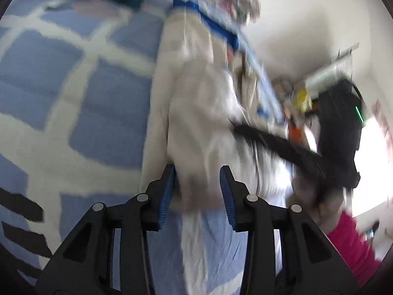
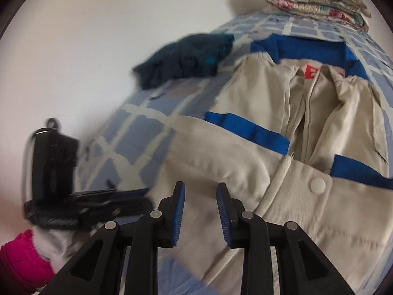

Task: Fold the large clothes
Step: 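Open both grippers and pull them back from the folded jacket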

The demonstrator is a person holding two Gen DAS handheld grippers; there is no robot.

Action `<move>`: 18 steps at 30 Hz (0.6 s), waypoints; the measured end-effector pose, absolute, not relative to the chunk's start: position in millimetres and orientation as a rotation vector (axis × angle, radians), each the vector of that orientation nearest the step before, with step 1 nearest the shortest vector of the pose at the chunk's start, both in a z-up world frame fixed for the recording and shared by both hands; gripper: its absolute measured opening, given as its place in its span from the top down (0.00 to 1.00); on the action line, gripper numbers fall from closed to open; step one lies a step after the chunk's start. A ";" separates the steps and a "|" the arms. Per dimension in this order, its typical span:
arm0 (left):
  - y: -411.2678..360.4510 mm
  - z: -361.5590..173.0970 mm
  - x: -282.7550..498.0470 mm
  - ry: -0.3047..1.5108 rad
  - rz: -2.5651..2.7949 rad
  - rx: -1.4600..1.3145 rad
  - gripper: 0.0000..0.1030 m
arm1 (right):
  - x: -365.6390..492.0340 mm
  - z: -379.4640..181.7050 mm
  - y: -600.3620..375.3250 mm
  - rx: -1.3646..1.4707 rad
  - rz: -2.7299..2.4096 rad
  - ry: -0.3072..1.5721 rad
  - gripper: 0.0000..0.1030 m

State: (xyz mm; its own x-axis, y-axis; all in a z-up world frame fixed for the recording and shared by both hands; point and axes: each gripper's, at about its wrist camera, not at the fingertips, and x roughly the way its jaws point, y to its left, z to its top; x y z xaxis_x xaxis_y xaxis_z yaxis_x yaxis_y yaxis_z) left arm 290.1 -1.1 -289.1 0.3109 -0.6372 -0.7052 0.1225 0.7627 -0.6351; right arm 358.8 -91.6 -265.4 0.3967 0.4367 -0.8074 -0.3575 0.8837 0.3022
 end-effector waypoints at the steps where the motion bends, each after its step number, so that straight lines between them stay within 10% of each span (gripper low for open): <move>1: -2.8 -291.7 285.3 1.162 -0.518 -0.490 0.74 | 367.2 -278.6 -94.3 0.094 0.466 1.092 1.00; 18: -33.4 -217.8 293.7 0.958 -0.518 -0.325 0.83 | 283.9 -217.4 -198.2 0.205 0.320 0.891 0.73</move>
